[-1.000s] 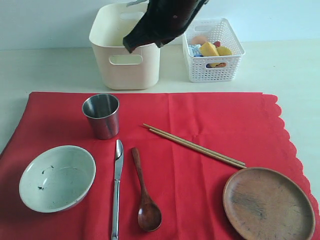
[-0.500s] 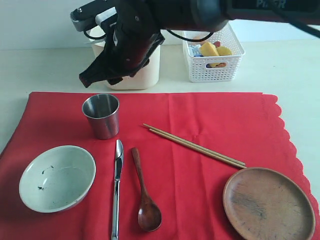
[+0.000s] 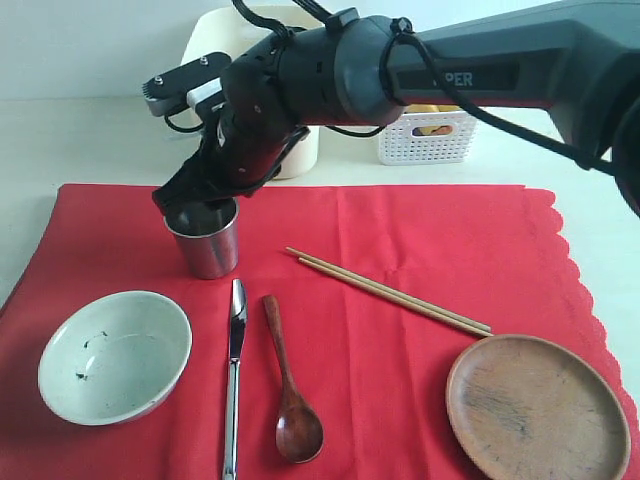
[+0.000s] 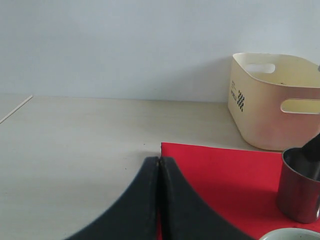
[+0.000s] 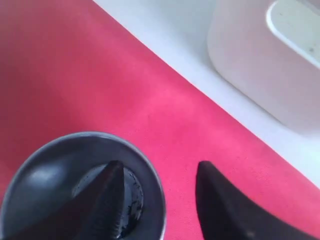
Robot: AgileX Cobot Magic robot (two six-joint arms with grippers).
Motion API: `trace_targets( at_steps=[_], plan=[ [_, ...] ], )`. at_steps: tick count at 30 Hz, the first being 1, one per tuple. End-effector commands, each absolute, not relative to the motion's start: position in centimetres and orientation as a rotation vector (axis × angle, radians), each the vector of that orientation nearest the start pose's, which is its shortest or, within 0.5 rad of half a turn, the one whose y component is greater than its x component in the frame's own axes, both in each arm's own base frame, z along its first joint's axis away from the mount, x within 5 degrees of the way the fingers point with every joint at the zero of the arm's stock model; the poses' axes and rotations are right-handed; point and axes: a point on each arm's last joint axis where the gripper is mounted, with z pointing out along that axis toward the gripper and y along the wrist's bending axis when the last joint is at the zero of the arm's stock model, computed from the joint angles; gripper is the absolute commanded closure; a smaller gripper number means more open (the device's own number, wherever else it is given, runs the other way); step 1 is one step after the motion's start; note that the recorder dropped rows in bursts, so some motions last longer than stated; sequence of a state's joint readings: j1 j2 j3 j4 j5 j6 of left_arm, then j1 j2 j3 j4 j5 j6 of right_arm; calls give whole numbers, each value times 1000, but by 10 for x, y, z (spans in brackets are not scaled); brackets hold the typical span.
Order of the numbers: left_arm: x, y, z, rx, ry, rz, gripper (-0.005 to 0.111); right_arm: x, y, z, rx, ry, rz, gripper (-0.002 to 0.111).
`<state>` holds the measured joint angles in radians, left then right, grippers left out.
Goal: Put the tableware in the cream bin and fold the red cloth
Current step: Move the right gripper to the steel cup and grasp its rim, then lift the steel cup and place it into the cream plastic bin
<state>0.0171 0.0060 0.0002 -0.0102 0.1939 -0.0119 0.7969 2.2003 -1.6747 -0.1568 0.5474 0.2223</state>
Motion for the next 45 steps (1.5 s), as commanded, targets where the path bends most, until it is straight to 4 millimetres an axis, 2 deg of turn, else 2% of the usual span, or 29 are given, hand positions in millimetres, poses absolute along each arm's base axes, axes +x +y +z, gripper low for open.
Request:
trace_targets(
  at_steps=[1,6,24,34,37,42,45],
  plan=[
    [56,0,195,-26,1680,-9,104,345,343,169,-847,2401,259,74],
    [56,0,195,-26,1680,-9,104,344,342,169,-850,2416,250,84],
    [56,0,195,-26,1680,-9,104,341,340,166,-894,2458,224,84],
    [56,0,195,-26,1680,-9,104,340,339,153,-914,2498,197,85],
    [56,0,195,-26,1680,-9,104,340,339,153,-913,2495,200,90],
    [56,0,195,-26,1680,-9,104,340,339,154,-912,2493,201,108],
    [56,0,195,-26,1680,-9,104,340,339,158,-909,2485,205,108]
  ],
)
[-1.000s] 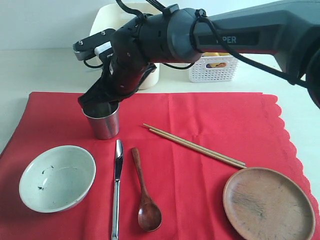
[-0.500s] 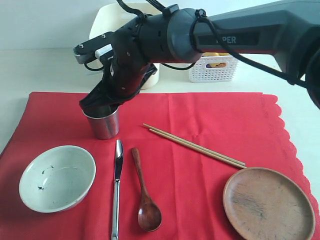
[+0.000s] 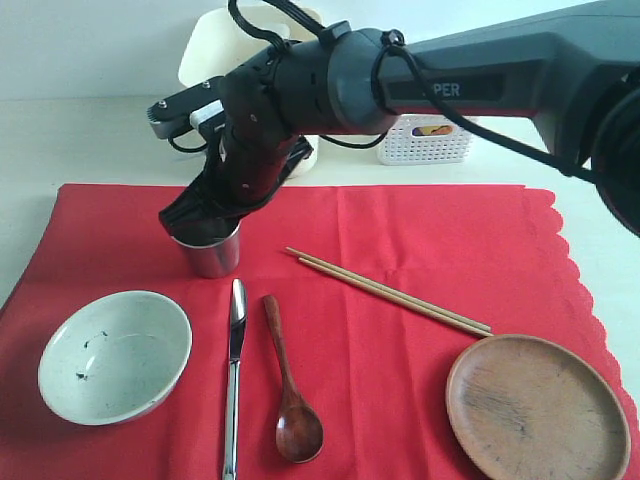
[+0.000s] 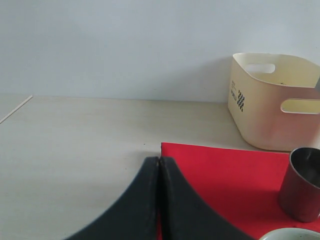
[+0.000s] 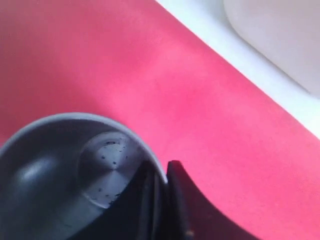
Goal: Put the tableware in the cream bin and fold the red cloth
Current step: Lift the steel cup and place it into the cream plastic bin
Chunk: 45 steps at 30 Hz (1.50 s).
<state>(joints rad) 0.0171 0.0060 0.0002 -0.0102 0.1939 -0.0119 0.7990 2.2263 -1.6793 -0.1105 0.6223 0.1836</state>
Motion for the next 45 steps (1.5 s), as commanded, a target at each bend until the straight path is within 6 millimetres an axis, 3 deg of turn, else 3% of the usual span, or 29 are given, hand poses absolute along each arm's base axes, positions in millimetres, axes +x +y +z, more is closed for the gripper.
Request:
trace_targets(
  at_steps=[1,14,19,38,41,45],
  plan=[
    [56,0,195,-26,1680,-9,104,340,339,160,-907,2481,208,108],
    [56,0,195,-26,1680,-9,104,341,325,238,-928,2232,156,108],
    [56,0,195,-26,1680,-9,104,348,317,256,-900,2159,151,108],
    [56,0,195,-26,1680,-9,104,416,253,274,-440,2039,325,108],
    [56,0,195,-26,1680,-9,104,424,247,269,-411,2022,335,108],
    [56,0,195,-26,1680,-9,104,433,247,247,-403,2050,335,108]
  ],
)
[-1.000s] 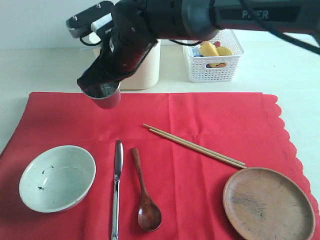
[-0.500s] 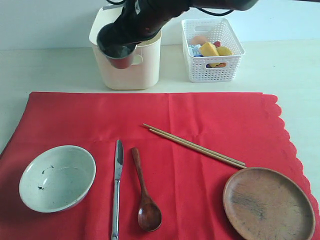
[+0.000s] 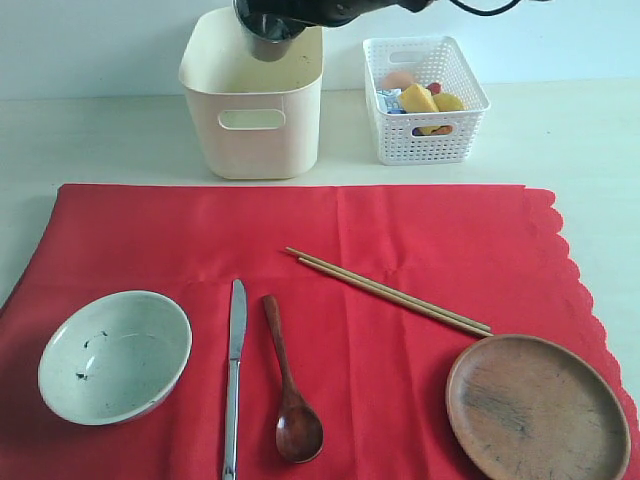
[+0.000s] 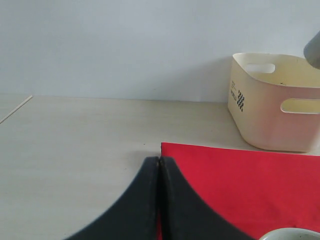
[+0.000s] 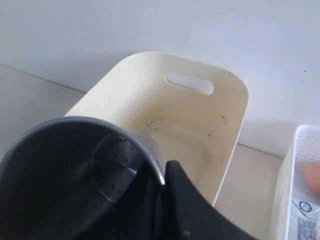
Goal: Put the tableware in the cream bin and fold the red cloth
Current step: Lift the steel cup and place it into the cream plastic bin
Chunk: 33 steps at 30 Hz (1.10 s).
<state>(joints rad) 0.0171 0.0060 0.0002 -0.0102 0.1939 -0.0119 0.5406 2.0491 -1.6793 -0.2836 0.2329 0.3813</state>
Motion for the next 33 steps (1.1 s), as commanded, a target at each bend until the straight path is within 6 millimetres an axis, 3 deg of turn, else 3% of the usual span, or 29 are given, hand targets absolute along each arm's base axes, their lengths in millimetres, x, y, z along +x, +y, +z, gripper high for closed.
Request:
trace_targets(
  at_steps=[1,5,12,16,19,22,29,31,33],
  plan=[
    [56,0,195,-26,1680,-9,104,433,248,244,-405,2053,335,108],
    [56,0,195,-26,1680,-9,104,437,250,227,-412,2081,328,108],
    [56,0,195,-26,1680,-9,104,438,251,222,-419,2082,327,104],
    [56,0,195,-26,1680,-9,104,438,251,222,-419,2082,327,85],
    [56,0,195,-26,1680,-9,104,438,251,222,-419,2078,329,61],
    [56,0,195,-26,1680,-9,104,437,250,227,-416,2083,323,50],
    [56,0,195,-26,1680,-9,104,419,233,260,-473,2176,188,55],
    [56,0,195,-26,1680,-9,104,414,228,269,-511,2196,143,63],
    [56,0,195,-26,1680,-9,104,405,221,281,-525,2238,96,82]
  ],
)
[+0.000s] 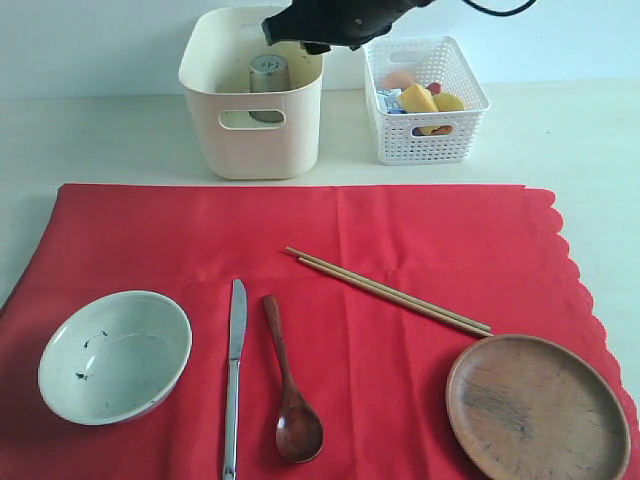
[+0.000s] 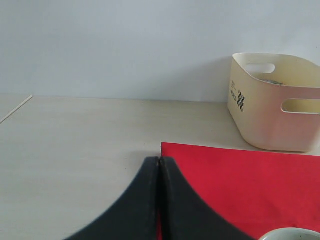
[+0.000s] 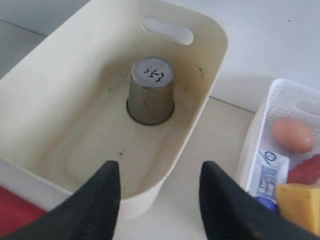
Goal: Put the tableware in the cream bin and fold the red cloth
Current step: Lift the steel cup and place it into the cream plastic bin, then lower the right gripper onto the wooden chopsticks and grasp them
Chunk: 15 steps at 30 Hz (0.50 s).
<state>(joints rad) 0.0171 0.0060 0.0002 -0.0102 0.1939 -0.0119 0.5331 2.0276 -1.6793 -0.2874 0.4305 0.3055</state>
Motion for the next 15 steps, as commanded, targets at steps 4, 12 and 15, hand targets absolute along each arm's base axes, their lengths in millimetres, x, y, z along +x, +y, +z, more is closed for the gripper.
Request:
trace_targets(
  at_steps=[4,12,15],
  plan=[
    [56,0,195,-26,1680,-9,104,391,209,297,-513,2311,43,108],
    [56,0,195,-26,1680,-9,104,371,194,316,-535,2418,-42,108],
    [56,0,195,-26,1680,-9,104,363,191,316,-603,2463,-61,108]
  ],
)
